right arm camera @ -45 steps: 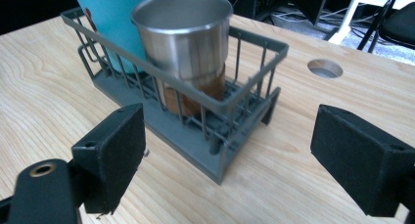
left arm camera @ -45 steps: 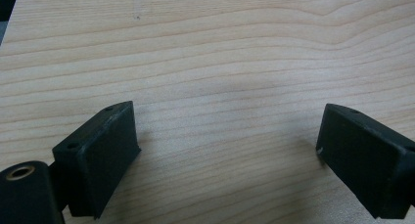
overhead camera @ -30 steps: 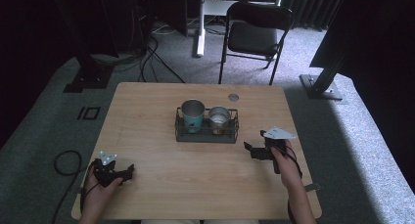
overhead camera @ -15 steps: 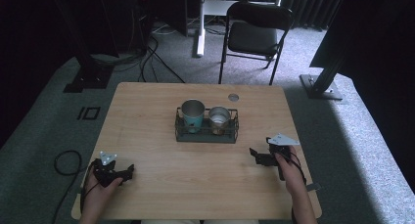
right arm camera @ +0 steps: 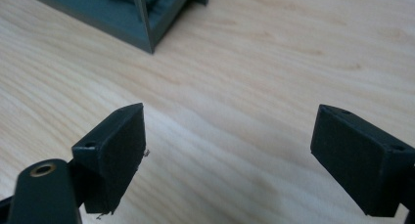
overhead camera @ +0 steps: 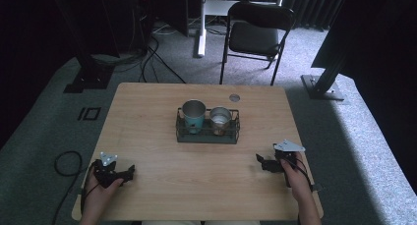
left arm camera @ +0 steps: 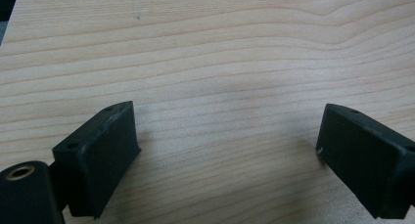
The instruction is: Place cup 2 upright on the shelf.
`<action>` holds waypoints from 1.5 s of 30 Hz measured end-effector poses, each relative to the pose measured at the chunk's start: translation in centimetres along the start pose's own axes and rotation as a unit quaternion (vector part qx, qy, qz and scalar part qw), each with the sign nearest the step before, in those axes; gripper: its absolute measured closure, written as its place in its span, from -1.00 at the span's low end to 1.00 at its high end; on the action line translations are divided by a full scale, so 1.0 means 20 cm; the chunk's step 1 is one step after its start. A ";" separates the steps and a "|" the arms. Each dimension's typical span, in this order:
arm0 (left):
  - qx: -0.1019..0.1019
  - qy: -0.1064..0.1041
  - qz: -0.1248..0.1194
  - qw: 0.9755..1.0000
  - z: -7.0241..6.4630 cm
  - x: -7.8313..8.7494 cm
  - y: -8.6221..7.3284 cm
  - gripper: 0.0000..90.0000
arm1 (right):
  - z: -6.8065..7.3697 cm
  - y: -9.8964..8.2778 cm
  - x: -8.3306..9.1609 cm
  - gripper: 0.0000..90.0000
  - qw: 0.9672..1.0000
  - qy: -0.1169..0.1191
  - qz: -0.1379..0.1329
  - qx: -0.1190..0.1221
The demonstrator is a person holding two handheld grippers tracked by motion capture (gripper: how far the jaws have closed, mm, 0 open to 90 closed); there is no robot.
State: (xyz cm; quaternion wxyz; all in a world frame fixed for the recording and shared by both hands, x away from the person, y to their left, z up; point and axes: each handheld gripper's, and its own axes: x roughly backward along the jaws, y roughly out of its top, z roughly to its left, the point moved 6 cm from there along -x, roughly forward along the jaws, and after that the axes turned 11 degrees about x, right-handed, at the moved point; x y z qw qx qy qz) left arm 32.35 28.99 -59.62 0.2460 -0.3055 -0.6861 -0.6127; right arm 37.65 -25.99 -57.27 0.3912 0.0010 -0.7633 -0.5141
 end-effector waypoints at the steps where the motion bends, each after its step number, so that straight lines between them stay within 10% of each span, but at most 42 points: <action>1: 0.000 0.000 0.000 1.000 0.00 0.00 0.00 -0.80 | 0.00 -0.01 0.00 -0.71 1.000 0.000 0.002 0.001; 27: 0.000 0.000 0.000 1.000 0.00 0.00 0.00 -0.80 | -0.11 -0.25 0.13 -0.72 0.990 -0.091 0.075 -0.072; 45: 0.000 0.000 0.000 1.000 0.00 0.00 0.00 -0.80 | -0.07 -0.31 0.18 -0.74 0.986 -0.102 0.081 -0.105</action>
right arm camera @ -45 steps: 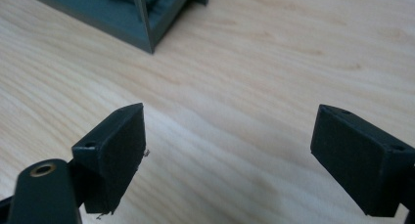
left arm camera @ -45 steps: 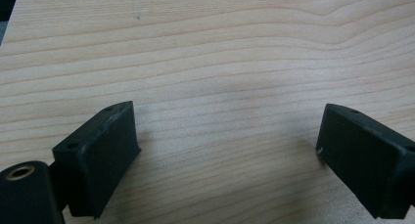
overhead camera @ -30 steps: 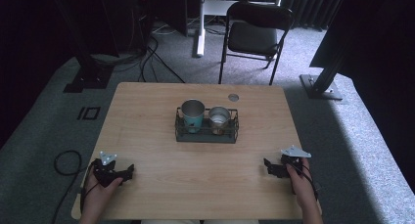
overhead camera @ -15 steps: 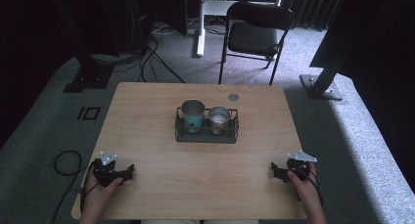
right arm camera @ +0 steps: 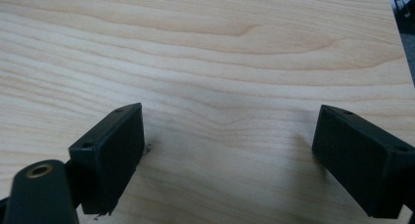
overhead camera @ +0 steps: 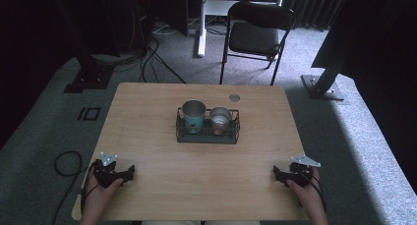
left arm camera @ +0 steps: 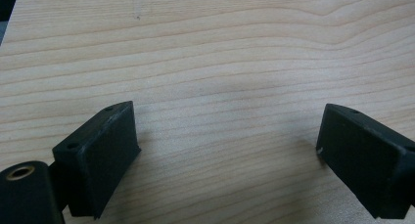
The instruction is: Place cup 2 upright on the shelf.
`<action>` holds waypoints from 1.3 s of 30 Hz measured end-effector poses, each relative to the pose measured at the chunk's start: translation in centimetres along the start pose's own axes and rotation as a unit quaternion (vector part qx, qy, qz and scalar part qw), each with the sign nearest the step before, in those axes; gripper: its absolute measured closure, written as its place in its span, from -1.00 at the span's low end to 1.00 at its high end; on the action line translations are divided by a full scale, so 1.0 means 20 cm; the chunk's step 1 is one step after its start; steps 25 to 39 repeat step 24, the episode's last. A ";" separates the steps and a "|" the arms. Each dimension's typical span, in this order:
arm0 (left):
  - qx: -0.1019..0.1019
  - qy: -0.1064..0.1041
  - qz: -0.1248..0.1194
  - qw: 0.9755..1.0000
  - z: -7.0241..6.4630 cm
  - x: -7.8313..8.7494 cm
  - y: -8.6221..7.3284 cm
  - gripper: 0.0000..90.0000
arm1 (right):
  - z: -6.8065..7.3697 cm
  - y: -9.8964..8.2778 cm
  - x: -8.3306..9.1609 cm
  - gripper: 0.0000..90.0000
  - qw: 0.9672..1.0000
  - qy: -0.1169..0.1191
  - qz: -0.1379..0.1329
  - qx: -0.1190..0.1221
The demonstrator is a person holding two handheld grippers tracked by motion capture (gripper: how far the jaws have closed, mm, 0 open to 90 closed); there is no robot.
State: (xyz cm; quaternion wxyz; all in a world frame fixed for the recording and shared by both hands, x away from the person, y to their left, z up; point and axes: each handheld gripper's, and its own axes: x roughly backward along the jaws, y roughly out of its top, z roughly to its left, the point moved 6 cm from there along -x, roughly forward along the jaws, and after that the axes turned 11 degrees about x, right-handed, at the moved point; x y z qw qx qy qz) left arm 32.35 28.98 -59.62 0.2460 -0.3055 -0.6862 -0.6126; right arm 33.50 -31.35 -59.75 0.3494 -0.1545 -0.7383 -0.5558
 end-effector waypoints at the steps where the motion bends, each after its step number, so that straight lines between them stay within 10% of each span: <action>1: 0.000 0.000 0.000 1.000 0.00 0.00 0.00 -0.80 | 0.00 0.00 0.00 -0.74 1.000 -0.001 -0.001 0.002; 39: 0.000 0.000 0.000 1.000 0.00 0.00 0.00 -0.80 | 0.01 -0.01 0.01 -0.74 1.000 0.005 -0.001 -0.003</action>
